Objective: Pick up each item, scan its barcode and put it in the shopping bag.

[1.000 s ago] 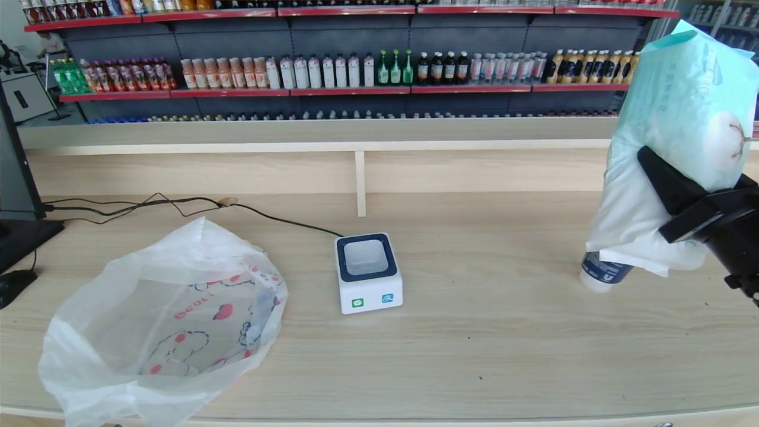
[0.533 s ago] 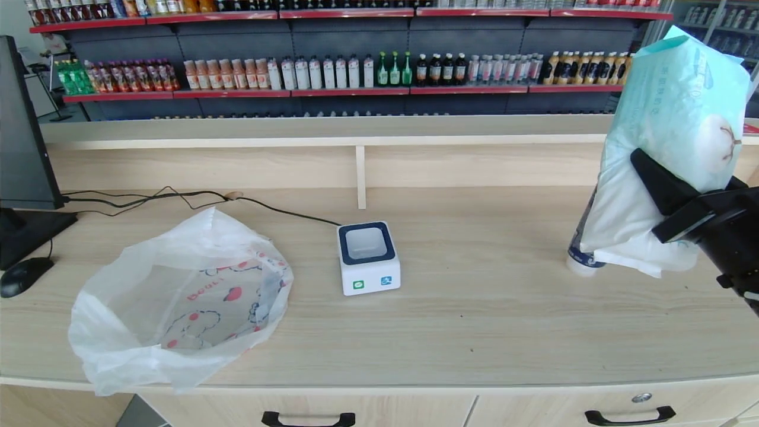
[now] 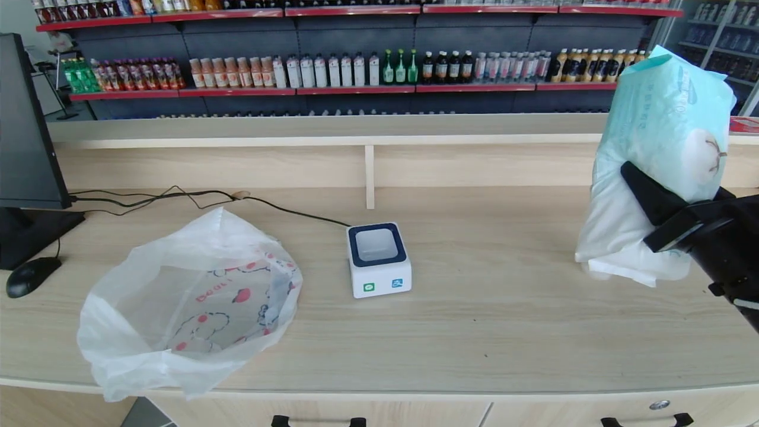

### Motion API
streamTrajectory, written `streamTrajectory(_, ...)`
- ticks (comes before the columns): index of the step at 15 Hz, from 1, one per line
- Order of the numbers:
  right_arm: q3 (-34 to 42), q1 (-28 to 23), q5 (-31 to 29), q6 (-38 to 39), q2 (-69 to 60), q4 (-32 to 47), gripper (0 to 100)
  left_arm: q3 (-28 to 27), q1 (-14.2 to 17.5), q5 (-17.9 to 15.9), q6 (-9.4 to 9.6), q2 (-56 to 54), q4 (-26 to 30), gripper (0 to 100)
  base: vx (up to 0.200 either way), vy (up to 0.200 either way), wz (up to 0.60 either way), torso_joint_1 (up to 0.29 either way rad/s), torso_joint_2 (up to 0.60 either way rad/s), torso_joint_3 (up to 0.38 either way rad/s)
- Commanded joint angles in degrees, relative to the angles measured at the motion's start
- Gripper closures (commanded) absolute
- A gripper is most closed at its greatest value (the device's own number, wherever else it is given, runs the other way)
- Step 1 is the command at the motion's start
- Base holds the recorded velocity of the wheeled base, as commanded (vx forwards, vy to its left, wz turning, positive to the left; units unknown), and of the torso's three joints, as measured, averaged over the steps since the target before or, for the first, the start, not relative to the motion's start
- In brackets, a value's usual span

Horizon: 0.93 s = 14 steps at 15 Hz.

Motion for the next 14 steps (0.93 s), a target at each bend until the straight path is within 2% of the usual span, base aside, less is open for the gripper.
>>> streamTrajectory(1, 0.01, 0.64, 0.14, 0.08, 0.16, -0.19, 100, 0.02, -0.04, 0.03, -0.04, 0.00, -0.01, 0, 0.000, 0.200, 0.00, 0.027, 0.01, -0.002)
streamTrajectory(4, 0.01, 2.84, 0.14, 0.08, 0.24, -0.19, 100, 0.02, -0.04, 0.03, -0.04, 0.00, -0.01, 0, 0.000, 0.200, 0.00, -0.002, 0.00, 0.004)
streamTrajectory(14, -2.01, 3.28, 0.22, 0.16, 3.50, -0.19, 100, 0.02, 0.05, 0.03, -0.21, 0.00, -0.01, 0, 0.000, 0.200, 0.00, 0.002, 0.00, 0.002)
